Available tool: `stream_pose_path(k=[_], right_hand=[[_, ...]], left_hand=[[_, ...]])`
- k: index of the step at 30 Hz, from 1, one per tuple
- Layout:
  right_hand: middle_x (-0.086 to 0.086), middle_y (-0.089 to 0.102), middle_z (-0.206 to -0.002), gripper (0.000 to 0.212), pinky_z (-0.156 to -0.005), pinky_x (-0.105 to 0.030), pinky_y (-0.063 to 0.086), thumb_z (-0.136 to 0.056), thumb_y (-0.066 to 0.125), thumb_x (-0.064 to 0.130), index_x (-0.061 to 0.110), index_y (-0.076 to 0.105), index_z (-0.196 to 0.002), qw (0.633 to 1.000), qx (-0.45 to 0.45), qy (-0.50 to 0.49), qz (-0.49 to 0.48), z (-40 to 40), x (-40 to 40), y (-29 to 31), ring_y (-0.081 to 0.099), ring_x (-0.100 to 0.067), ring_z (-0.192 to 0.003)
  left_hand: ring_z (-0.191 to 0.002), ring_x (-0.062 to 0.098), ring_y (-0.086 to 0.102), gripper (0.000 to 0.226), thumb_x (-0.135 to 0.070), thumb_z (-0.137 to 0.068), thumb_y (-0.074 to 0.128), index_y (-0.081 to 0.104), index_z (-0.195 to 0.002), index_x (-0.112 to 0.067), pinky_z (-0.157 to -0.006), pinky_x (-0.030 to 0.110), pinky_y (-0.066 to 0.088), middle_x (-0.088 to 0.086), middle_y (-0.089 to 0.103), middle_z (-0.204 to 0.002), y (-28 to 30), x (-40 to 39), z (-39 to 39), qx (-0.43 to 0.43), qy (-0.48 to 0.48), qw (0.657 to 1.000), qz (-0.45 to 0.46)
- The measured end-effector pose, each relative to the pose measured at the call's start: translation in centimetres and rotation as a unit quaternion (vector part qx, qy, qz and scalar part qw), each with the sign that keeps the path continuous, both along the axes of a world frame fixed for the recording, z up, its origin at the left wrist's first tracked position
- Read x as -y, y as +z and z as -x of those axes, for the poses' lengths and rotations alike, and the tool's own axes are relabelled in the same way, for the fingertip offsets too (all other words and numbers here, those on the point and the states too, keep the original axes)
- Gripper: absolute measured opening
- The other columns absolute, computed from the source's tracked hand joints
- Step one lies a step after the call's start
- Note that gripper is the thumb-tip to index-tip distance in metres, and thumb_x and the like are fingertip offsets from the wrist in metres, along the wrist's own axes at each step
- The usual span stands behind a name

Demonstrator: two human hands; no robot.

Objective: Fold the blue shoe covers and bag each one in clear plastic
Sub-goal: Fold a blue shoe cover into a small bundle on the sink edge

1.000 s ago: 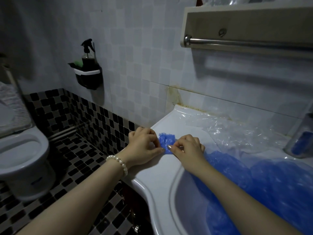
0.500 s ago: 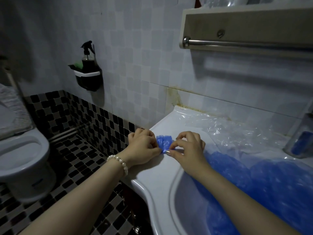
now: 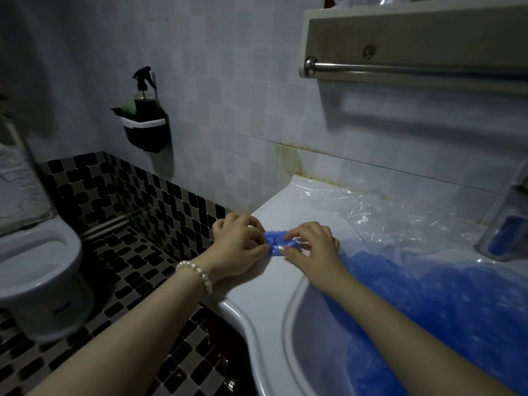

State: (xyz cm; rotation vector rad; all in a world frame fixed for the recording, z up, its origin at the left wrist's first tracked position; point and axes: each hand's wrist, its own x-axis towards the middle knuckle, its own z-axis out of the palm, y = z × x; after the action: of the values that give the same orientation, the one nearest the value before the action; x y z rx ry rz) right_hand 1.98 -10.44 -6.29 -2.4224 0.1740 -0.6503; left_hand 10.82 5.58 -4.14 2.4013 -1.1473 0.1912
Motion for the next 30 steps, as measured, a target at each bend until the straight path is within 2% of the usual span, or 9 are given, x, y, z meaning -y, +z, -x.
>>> stream_pose_path(k=[3, 6, 9, 14, 17, 20, 22, 25, 30], right_hand=[[0.018, 0.047, -0.096, 0.020, -0.086, -0.047, 0.046, -0.069, 0.078, 0.036, 0.026, 0.070, -0.085, 0.997, 0.070, 0.030, -0.026, 0.4, 0.3, -0.6, 0.044, -0.011, -0.100], [0.012, 0.048, -0.095, 0.019, -0.090, -0.036, 0.036, -0.071, 0.073, 0.039, 0.021, 0.070, -0.073, 0.996, 0.078, 0.011, 0.032, 0.2, 0.1, -0.2, 0.038, -0.009, -0.101], [0.011, 0.047, -0.101, 0.027, -0.081, -0.022, 0.018, -0.078, 0.060, 0.045, 0.020, 0.068, -0.074, 0.997, 0.037, -0.015, 0.072, -0.1, -0.2, 0.5, 0.037, -0.014, -0.110], [0.007, 0.048, -0.119, 0.013, -0.088, -0.025, 0.019, -0.094, 0.054, 0.033, 0.027, 0.056, -0.082, 0.994, -0.069, -0.034, 0.073, -0.4, 0.4, 0.9, 0.032, -0.015, -0.119], [0.008, 0.050, -0.113, 0.009, -0.082, -0.025, 0.019, -0.086, 0.065, 0.034, 0.025, 0.065, -0.089, 0.996, -0.020, -0.069, 0.048, -0.2, 0.2, 0.7, 0.037, -0.015, -0.115], [0.005, 0.055, -0.100, 0.018, -0.078, -0.025, 0.018, -0.074, 0.069, 0.042, 0.025, 0.072, -0.077, 0.989, 0.087, -0.053, 0.105, 0.2, 0.2, 0.4, 0.043, -0.016, -0.104], [0.003, 0.059, -0.097, 0.029, -0.075, -0.025, 0.018, -0.066, 0.062, 0.054, 0.027, 0.072, -0.069, 0.985, 0.090, -0.026, 0.145, 0.5, 0.2, 0.3, 0.041, -0.014, -0.101], [0.005, 0.055, -0.103, 0.027, -0.077, -0.023, 0.015, -0.068, 0.067, 0.051, 0.025, 0.072, -0.072, 0.986, 0.055, -0.022, 0.155, 0.2, 0.2, 0.8, 0.039, -0.015, -0.107], [0.008, 0.048, -0.114, 0.023, -0.083, -0.024, 0.016, -0.089, 0.057, 0.039, 0.020, 0.071, -0.089, 0.990, -0.026, -0.017, 0.136, -0.3, 0.3, 1.1, 0.032, -0.014, -0.118]], left_hand=[[-0.118, 0.011, 0.027, 0.013, -0.038, -0.090, 0.056, 0.062, -0.081, -0.031, -0.098, 0.032, 0.012, -0.013, 0.046, -0.110, 0.2, 0.1, -0.3, -0.032, -0.001, 0.999, -0.019], [-0.117, 0.013, 0.030, 0.019, -0.044, -0.084, 0.057, 0.054, -0.070, -0.032, -0.094, 0.030, 0.013, -0.013, 0.047, -0.105, 0.0, 0.3, -0.4, -0.037, 0.009, 0.999, -0.016], [-0.115, 0.008, 0.030, 0.022, -0.048, -0.079, 0.068, 0.054, -0.065, -0.038, -0.092, 0.027, 0.012, -0.015, 0.050, -0.107, -0.1, 0.0, -0.3, -0.045, 0.016, 0.998, 0.050], [-0.116, 0.005, 0.027, 0.017, -0.060, -0.071, 0.068, 0.060, -0.069, -0.045, -0.088, 0.021, 0.008, -0.020, 0.048, -0.112, -0.1, -0.3, -0.1, -0.031, -0.015, 0.998, 0.053], [-0.117, 0.007, 0.026, 0.020, -0.051, -0.085, 0.059, 0.069, -0.087, -0.034, -0.090, 0.023, 0.008, -0.019, 0.045, -0.109, -0.4, 0.1, -0.3, 0.001, -0.010, 1.000, 0.020], [-0.116, 0.009, 0.028, 0.025, -0.050, -0.084, 0.057, 0.069, -0.083, -0.028, -0.093, 0.026, 0.011, -0.016, 0.047, -0.104, -0.5, 0.2, -0.6, -0.013, 0.002, 1.000, 0.012], [-0.115, 0.010, 0.029, 0.027, -0.052, -0.079, 0.056, 0.066, -0.077, -0.027, -0.094, 0.028, 0.012, -0.014, 0.048, -0.102, -0.4, 0.3, -0.6, -0.027, 0.009, 1.000, 0.000], [-0.115, 0.011, 0.030, 0.018, -0.050, -0.081, 0.058, 0.054, -0.073, -0.034, -0.092, 0.029, 0.013, -0.013, 0.048, -0.103, -0.4, 0.6, -0.6, -0.024, 0.024, 0.999, -0.011], [-0.112, 0.005, 0.030, 0.054, -0.078, -0.062, 0.032, 0.063, -0.090, -0.045, -0.086, 0.022, 0.009, -0.022, 0.047, -0.107, -0.9, -0.1, -0.5, 0.036, -0.002, 0.997, 0.071]])
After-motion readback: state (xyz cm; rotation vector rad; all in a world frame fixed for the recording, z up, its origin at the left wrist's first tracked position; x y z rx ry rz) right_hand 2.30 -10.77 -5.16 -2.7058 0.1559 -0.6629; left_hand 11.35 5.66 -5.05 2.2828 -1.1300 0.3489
